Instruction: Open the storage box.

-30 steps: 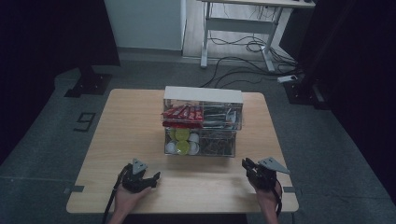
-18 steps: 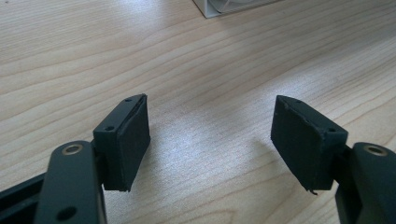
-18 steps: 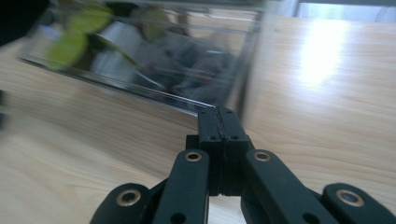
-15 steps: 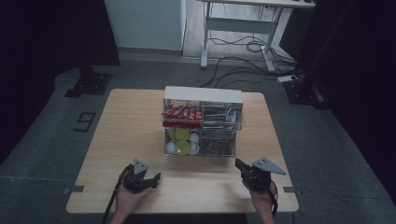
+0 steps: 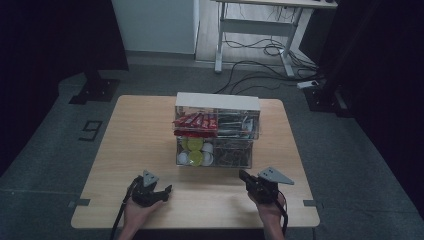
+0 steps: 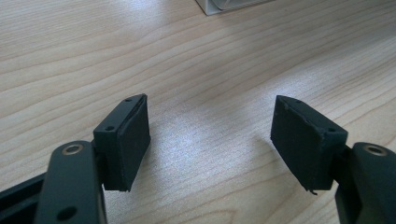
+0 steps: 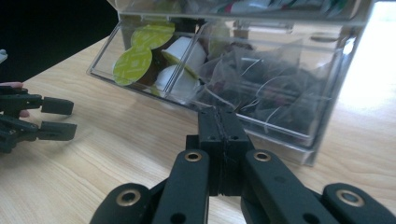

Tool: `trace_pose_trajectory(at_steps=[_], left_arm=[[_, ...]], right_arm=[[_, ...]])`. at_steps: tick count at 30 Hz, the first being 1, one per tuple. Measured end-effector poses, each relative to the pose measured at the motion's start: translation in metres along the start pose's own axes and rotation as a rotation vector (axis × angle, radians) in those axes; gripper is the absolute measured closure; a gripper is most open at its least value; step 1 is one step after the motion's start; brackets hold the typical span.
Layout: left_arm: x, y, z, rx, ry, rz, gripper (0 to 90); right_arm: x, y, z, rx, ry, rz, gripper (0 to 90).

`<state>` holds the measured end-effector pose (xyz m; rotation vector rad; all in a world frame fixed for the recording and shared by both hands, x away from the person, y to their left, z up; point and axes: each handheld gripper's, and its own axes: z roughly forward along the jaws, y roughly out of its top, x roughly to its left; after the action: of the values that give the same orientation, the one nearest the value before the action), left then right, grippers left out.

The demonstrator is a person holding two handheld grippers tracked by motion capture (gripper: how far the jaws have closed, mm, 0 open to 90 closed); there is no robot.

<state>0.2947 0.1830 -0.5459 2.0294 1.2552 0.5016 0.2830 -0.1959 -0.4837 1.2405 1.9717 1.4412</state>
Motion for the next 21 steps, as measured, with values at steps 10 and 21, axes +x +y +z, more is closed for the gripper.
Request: trace_pose_trajectory(at_steps=[10, 21], left_arm=[[0.0, 0.0, 0.0, 0.004, -0.003, -0.001, 28.8], [0.0, 0.001, 0.001, 0.018, -0.005, 0.002, 28.7]], right_arm=[[0.002, -0.006, 0.016, 0.033, 0.013, 0.005, 89.4], [-0.001, -0.012, 0.036, 0.076, 0.021, 0.004, 89.4]])
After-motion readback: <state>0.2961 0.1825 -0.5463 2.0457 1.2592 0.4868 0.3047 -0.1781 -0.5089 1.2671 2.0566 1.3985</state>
